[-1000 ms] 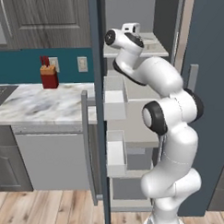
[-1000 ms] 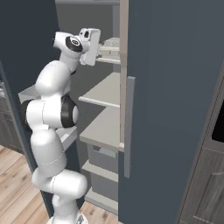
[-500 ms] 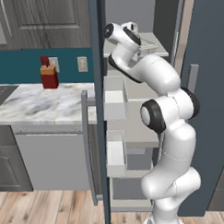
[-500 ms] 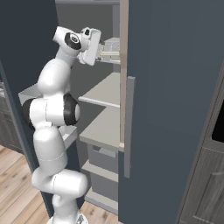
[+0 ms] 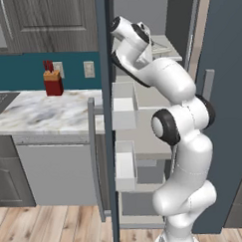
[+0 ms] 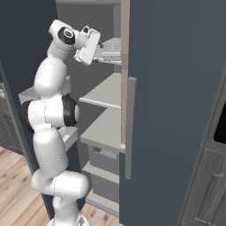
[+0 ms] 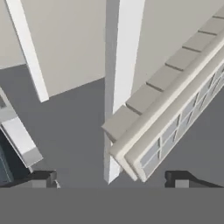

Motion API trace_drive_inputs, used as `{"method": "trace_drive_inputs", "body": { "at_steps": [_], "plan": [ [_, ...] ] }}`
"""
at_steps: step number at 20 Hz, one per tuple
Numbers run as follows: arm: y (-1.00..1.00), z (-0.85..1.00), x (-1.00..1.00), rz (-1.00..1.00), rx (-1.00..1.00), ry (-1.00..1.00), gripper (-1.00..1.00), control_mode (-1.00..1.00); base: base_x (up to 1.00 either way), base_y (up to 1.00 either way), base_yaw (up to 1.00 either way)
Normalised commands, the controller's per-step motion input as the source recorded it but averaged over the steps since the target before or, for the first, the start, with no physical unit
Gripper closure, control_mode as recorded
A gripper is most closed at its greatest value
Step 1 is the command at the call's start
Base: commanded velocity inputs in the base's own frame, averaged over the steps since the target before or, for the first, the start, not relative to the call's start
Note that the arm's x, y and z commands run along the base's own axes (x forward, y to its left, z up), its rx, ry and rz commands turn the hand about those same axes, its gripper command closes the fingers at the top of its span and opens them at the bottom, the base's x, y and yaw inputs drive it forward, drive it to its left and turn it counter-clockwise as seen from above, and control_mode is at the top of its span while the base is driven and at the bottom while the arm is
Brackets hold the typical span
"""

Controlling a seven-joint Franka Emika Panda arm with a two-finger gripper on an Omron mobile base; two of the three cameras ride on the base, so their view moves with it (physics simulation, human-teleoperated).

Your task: The ice cube tray has been filled with water. Take the tray and place it in the freezer to make ice. Close the freezer door after placing the tray.

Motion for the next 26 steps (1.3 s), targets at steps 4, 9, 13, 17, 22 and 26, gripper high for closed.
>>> {"method": "trace_drive_inputs", "body": {
  "at_steps": [4,9,13,17,22,26],
  "plan": [
    [0.0,0.0,-0.97,-0.02,-0.03,0.08,-1.0,-1.0,0.0,0.0,0.0],
    [-0.21,-0.09,-1.0,-0.01,0.0,0.0,-1.0,-1.0,0.0,0.0,0.0],
    [-0.46,-0.23,-1.0,0.0,0.03,-0.06,-1.0,-1.0,0.0,0.0,0.0],
    [-0.26,-0.07,-0.91,0.0,0.07,-0.08,-1.0,-1.0,0.0,0.0,0.0],
    [0.04,0.0,-0.78,0.01,0.0,-0.09,-1.0,-1.0,0.0,0.0,0.0],
    [0.09,0.0,-0.64,0.06,0.0,-0.02,-1.0,-1.0,0.0,0.0,0.0]
  ]
}}
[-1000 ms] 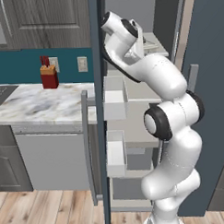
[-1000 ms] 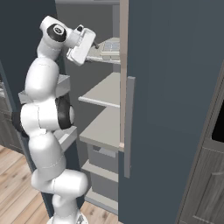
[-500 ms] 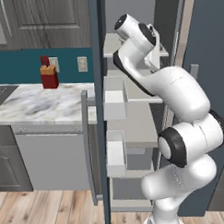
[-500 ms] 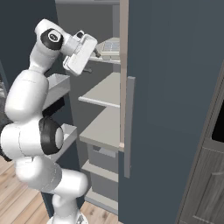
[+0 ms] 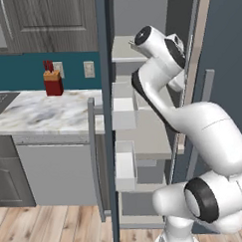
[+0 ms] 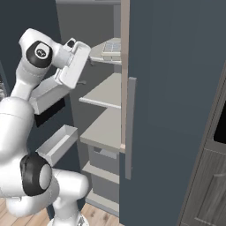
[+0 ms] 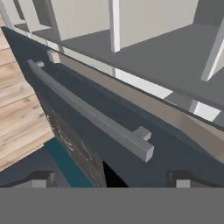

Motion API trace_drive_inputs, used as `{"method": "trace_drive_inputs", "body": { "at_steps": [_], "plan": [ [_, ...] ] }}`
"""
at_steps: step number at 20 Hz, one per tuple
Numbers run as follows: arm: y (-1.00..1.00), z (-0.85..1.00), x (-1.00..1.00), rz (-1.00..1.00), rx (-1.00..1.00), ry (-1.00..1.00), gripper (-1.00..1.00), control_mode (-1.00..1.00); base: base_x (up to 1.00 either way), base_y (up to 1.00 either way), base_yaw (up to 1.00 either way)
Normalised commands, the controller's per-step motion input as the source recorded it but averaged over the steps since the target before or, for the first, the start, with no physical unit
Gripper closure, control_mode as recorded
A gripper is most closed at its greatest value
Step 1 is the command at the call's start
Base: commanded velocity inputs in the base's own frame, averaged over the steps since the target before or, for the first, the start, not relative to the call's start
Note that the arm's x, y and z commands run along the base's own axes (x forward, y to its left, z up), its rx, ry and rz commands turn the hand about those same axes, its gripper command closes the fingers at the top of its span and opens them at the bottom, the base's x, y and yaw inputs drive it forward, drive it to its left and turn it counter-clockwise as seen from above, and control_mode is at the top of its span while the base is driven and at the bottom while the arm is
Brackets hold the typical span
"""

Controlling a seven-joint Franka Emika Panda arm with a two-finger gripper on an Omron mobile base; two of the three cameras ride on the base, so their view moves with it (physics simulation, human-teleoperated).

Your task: The ice cube tray has been filled with water. Take the tray and place it in the freezer to make ice. Close the freezer door after placing the tray.

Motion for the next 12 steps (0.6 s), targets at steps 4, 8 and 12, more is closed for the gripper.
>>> {"method": "trace_drive_inputs", "body": {
  "at_steps": [4,8,12],
  "plan": [
    [0.0,0.0,-0.52,0.09,0.0,0.0,-1.0,-1.0,0.0,0.0,0.0],
    [0.0,0.0,-0.46,0.15,0.0,-0.04,-1.0,-1.0,0.0,0.0,0.0],
    [0.0,-0.01,-0.31,0.2,0.0,-0.05,-1.0,-1.0,0.0,0.0,0.0]
  ]
}}
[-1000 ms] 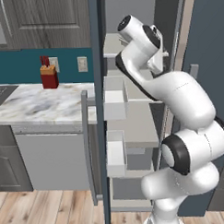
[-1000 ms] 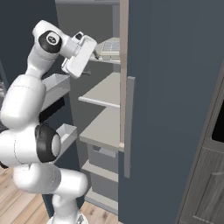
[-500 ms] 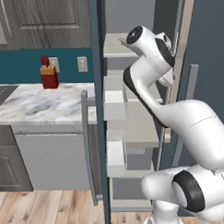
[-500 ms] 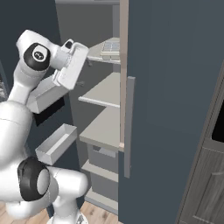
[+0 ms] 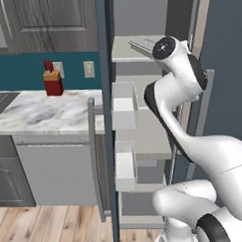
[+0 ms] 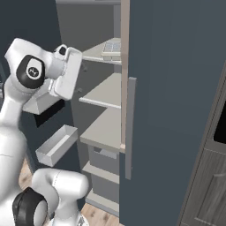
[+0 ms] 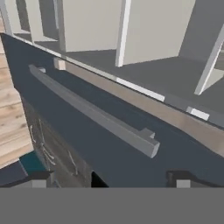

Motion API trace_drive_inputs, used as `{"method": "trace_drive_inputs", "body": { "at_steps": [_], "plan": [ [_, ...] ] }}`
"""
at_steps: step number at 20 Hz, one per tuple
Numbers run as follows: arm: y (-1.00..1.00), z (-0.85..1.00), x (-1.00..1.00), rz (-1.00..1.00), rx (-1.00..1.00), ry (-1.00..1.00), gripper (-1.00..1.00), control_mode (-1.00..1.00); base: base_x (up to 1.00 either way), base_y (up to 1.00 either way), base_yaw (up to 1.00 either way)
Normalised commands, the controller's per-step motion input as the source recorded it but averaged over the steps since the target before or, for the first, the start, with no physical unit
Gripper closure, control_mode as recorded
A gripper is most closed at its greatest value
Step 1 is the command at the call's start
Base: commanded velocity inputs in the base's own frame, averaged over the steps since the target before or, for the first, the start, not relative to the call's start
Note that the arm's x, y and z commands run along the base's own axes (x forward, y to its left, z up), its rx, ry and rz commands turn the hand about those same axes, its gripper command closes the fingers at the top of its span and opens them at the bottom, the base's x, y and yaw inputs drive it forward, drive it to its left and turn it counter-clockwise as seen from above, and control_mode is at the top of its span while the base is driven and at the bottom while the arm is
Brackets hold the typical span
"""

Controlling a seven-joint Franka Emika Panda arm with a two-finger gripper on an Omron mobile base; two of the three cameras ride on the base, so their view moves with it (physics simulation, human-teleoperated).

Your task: The ice cube tray has been filled with water. Take the tray and place it in the freezer to make ice. Close the freezer door after placing the tray.

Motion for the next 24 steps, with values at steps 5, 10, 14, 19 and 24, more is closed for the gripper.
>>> {"method": "trace_drive_inputs", "body": {
  "at_steps": [5,10,14,19,24],
  "plan": [
    [0.0,-0.11,-0.16,0.22,0.0,-0.01,-1.0,-1.0,0.0,0.0,0.0],
    [0.0,-0.05,-0.03,0.09,0.0,0.0,-1.0,1.0,0.0,0.13,0.09],
    [0.0,0.0,0.0,0.0,0.0,0.0,-1.0,1.0,-0.25,0.39,0.02],
    [0.0,0.0,0.0,0.0,0.0,0.0,-1.0,1.0,-0.34,0.39,0.0],
    [0.0,0.0,0.0,0.0,0.0,0.0,-1.0,1.0,-0.29,0.41,-0.04]
  ]
}}
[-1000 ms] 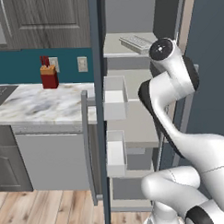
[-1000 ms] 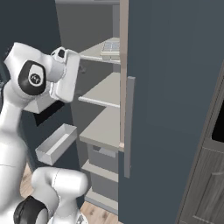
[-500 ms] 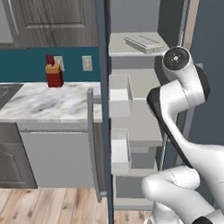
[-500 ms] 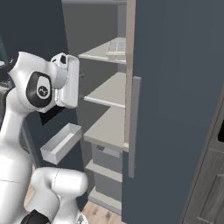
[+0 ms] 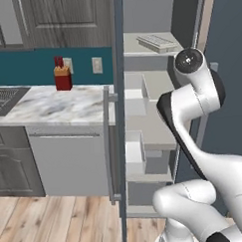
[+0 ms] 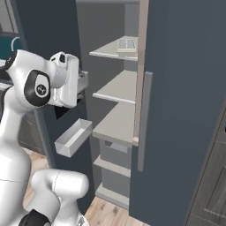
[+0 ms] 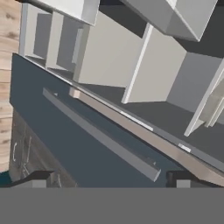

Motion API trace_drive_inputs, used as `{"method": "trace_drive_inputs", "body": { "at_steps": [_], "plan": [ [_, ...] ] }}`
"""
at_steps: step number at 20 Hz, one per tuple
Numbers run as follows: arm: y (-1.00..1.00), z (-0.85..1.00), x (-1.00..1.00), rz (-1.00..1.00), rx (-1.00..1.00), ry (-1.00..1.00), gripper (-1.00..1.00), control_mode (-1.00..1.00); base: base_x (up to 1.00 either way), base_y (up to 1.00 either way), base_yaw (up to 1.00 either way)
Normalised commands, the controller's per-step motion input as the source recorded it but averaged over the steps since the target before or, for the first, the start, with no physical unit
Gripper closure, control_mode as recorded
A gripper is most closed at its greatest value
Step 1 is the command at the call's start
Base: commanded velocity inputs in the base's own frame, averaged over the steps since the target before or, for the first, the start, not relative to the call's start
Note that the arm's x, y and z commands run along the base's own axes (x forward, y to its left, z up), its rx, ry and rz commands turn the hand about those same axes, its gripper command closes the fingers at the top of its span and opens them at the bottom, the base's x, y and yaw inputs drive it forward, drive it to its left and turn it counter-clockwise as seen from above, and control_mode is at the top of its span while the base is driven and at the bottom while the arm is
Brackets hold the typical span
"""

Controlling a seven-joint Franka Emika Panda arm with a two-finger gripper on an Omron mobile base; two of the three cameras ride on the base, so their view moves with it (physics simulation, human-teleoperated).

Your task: The ice cube tray has been filled with water. Take the tray and place it in the freezer to make ice. Close the freezer door after placing the tray.

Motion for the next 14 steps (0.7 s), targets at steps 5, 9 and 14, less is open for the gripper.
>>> {"method": "trace_drive_inputs", "body": {
  "at_steps": [5,9,14],
  "plan": [
    [0.0,0.0,0.0,0.0,0.0,0.0,-1.0,1.0,0.0,0.25,-0.14],
    [0.0,0.0,0.0,0.0,0.0,0.0,-1.0,1.0,0.0,0.05,-0.26],
    [0.0,0.0,0.0,0.0,0.0,0.0,-1.0,1.0,0.0,0.13,-0.29]
  ]
}}
